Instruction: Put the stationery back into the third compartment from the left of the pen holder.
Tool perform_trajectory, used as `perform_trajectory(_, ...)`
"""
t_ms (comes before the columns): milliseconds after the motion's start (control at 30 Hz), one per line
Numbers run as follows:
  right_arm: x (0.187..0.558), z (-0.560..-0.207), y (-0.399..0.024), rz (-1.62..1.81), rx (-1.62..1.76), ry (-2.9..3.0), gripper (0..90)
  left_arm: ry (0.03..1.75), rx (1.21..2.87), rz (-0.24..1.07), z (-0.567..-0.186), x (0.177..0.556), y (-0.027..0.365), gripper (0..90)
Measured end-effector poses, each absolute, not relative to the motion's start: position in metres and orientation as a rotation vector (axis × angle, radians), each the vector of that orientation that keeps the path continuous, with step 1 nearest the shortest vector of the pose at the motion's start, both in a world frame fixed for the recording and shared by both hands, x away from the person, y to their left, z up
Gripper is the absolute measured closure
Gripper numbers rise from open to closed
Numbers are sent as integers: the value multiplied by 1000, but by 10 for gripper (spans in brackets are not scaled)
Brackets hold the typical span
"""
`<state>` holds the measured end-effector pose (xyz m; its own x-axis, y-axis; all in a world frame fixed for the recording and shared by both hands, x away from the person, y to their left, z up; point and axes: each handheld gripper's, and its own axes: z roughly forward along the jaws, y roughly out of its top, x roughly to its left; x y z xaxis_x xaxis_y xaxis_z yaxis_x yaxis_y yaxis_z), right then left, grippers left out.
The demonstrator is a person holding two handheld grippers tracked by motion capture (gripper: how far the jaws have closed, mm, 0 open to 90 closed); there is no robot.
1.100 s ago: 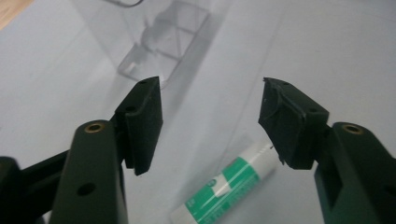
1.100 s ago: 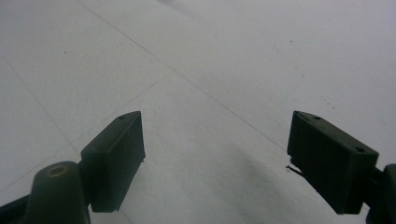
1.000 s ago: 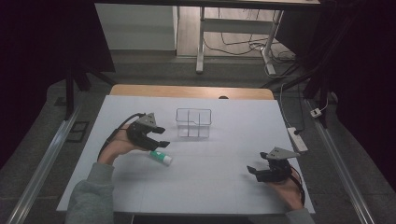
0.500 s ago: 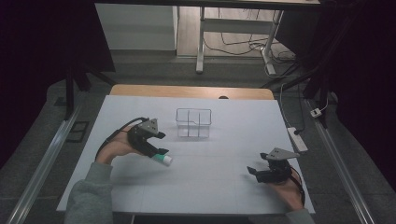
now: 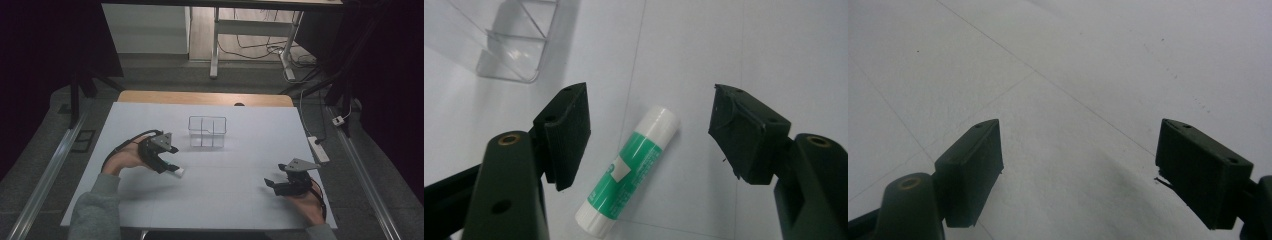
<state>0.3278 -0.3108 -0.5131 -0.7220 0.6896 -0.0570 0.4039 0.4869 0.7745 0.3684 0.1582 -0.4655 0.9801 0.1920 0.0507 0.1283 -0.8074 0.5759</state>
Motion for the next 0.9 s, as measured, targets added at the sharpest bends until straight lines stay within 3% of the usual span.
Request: perform_trajectory(900,325,-515,-311,1104,926,2382,188,27,2764,87,-495,380,126,292)
